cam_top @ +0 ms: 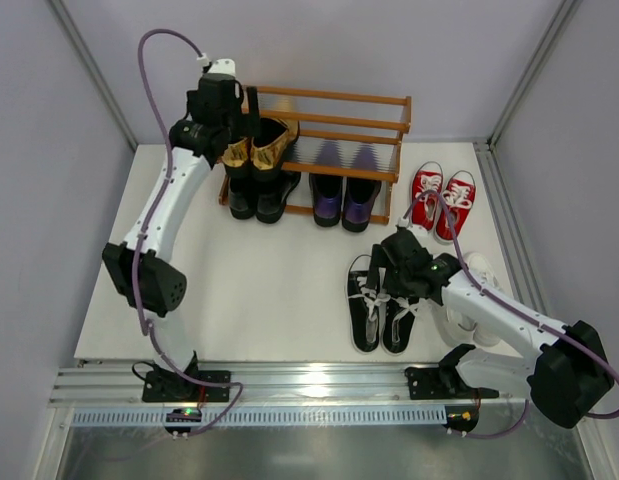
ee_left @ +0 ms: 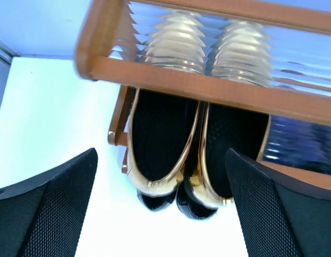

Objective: Place and organize the shoes onto the shoe shelf

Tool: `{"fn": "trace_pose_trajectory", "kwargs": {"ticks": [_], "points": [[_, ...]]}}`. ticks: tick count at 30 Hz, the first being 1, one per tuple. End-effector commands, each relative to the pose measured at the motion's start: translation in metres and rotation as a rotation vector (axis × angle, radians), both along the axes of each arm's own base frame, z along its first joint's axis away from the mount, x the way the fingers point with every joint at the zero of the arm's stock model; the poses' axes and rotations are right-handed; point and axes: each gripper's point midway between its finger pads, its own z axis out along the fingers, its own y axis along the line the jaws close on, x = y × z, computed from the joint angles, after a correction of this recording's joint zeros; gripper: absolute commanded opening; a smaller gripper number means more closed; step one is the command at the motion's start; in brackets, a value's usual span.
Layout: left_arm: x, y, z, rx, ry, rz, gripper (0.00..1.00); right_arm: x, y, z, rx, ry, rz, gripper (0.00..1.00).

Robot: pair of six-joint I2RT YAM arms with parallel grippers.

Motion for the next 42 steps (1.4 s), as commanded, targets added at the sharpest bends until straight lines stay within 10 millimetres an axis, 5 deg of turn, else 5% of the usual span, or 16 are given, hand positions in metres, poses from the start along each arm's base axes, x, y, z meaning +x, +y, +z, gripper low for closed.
{"fn": "trace_pose_trajectory", "kwargs": {"ticks": [1,4,5,7,8,10,12,14,16,22,31,33,42], "points": [[-0.029,0.007,0.048,-0.097,-0.134,0.026,1.00,0.015,0.005,0.018,0.042,-0.088,-0.023,1.00],[-0.054,0.015,0.051,-0.131,-0.146,0.044,1.00,0.019,0.005,0.031,0.066,-0.151,-0.026,1.00],[-0.058,0.019,0.027,-0.120,-0.109,0.062,1.00,0.020,0.005,0.038,0.077,-0.176,-0.025,1.00],[-0.073,0.028,0.026,-0.131,-0.119,0.094,1.00,0.022,0.005,0.045,0.087,-0.206,-0.021,1.00],[-0.080,0.029,0.004,-0.119,-0.076,0.093,1.00,0.024,0.005,0.051,0.101,-0.230,-0.021,1.00],[-0.096,0.030,0.010,-0.164,-0.106,0.079,1.00,0.024,0.003,0.057,0.099,-0.251,-0.023,1.00],[-0.110,0.032,-0.009,-0.175,-0.083,0.079,1.00,0.025,-0.004,0.063,0.083,-0.273,-0.040,1.00],[-0.131,0.031,0.003,-0.231,-0.123,0.052,1.00,0.024,-0.008,0.064,0.062,-0.264,-0.036,1.00],[-0.147,0.032,-0.011,-0.254,-0.104,0.041,1.00,0.023,-0.011,0.061,0.027,-0.231,-0.042,1.00],[-0.193,0.025,-0.030,-0.348,-0.031,-0.014,1.00,0.008,-0.049,0.065,-0.091,-0.161,-0.219,1.00],[-0.224,0.006,-0.050,-0.439,0.043,-0.117,1.00,-0.030,-0.133,0.061,-0.151,-0.076,-0.547,1.00],[-0.228,0.009,-0.054,-0.431,0.047,-0.113,1.00,-0.030,-0.133,0.063,-0.129,-0.083,-0.521,1.00],[-0.238,0.014,-0.070,-0.425,0.053,-0.099,1.00,-0.021,-0.053,0.071,0.168,-0.118,-0.149,0.98]]}}
